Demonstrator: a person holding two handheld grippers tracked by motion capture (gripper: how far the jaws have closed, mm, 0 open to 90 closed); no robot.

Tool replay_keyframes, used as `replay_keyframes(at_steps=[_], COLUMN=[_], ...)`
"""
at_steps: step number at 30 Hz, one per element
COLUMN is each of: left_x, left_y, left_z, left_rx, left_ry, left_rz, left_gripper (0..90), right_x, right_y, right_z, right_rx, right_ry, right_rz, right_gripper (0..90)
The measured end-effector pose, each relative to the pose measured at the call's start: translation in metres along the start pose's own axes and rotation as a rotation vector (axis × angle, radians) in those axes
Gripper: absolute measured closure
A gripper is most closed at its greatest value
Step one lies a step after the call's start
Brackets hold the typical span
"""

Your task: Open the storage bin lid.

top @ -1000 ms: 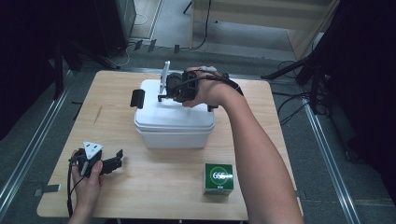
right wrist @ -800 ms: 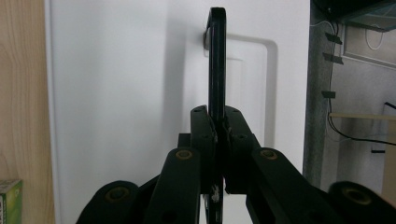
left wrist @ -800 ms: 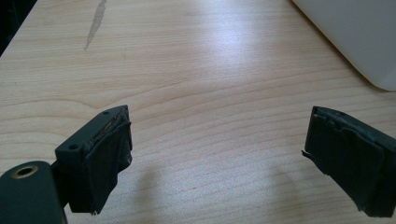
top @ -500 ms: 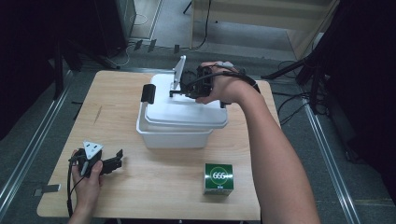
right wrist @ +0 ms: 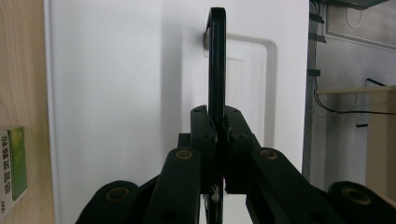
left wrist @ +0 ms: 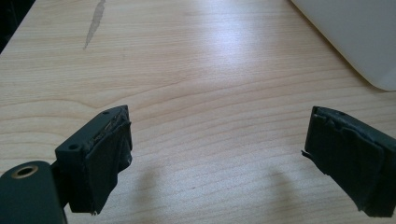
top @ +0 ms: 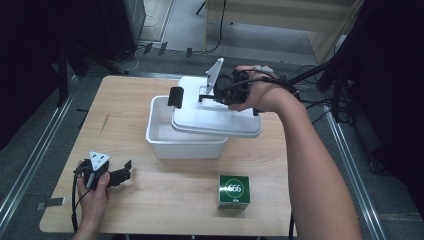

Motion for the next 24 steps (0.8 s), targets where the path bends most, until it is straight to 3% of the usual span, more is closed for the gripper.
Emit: replay_keyframes(at_steps=[24], left_x=[0.0], left_y=[0.0], left_z=[0.0], left_rx=[-0.006], left_ry=[0.001], left_rz=[0.0], left_gripper=[8.2], right_x=[0.005], right_y=[-0.071], right_z=[-0.015], right_rx=[0.042], right_ry=[-0.017], right_rz=[0.08], right_gripper=[85.6])
Point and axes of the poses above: each handheld gripper's, and its own axes: z roughly forward along the jaws, y roughly out of its top, x roughly to its left, the point moved 6 cm from there along z, roughly forward along the jaws, and after that the axes turned 8 degrees about x, right-handed, at the moved point
